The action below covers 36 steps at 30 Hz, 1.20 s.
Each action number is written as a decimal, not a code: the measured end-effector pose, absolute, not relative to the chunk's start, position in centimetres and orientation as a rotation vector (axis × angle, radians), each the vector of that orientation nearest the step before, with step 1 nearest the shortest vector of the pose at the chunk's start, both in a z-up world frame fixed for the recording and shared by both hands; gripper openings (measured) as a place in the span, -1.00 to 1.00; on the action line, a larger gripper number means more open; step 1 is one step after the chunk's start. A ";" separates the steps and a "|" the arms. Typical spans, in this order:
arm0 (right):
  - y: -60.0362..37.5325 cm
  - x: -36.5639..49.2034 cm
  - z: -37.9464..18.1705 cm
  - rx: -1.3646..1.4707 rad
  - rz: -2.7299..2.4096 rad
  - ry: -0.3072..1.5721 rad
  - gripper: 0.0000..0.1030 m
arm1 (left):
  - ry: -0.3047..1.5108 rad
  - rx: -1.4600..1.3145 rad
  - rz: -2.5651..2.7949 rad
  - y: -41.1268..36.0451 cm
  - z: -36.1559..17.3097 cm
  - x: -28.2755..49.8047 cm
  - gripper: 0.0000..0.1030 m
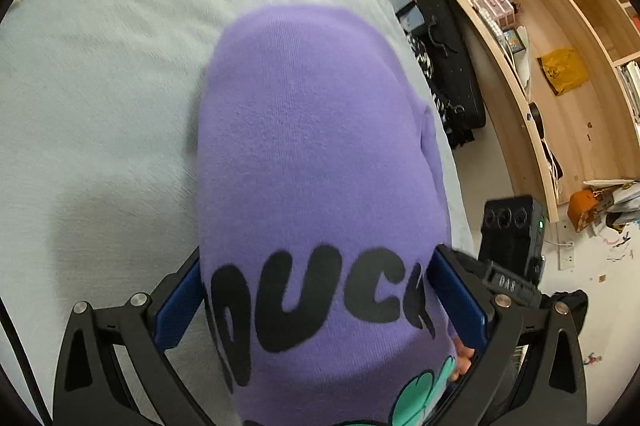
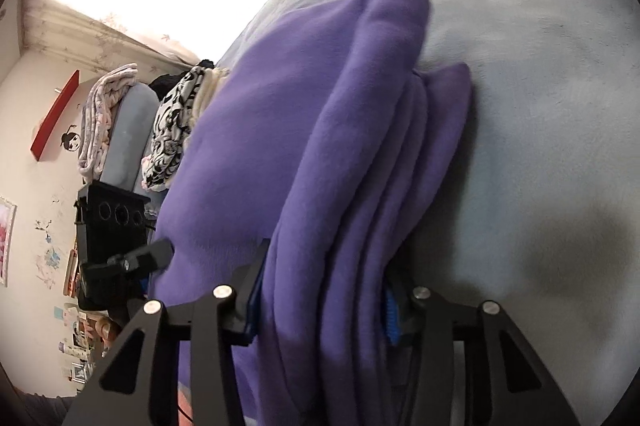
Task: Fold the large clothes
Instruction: 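Grasp the folded hoodie bundle with both tools and lift it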
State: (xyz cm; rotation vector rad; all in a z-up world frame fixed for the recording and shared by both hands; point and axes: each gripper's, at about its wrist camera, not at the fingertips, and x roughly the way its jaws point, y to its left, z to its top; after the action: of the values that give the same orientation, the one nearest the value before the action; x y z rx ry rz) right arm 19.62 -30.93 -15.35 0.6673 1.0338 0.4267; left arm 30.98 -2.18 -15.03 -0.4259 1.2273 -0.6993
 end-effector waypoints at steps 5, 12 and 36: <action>-29.0 17.9 -13.9 0.645 0.419 1.002 -0.12 | 1.223 -0.426 -0.689 -0.4 -13.4 29.8 0.99; -25.9 15.1 -12.1 0.641 0.446 0.969 -0.13 | 1.200 -0.440 -0.671 3.7 -10.6 26.9 0.99; -1.6 18.8 4.4 0.485 0.796 0.761 -0.12 | 0.859 -0.463 -0.480 29.0 11.6 22.5 0.99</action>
State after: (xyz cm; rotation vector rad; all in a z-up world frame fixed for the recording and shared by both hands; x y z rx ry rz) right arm 18.81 -1.63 4.35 0.4846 0.7607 0.7958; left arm 22.47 29.02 11.59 -0.4630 0.8589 -0.4804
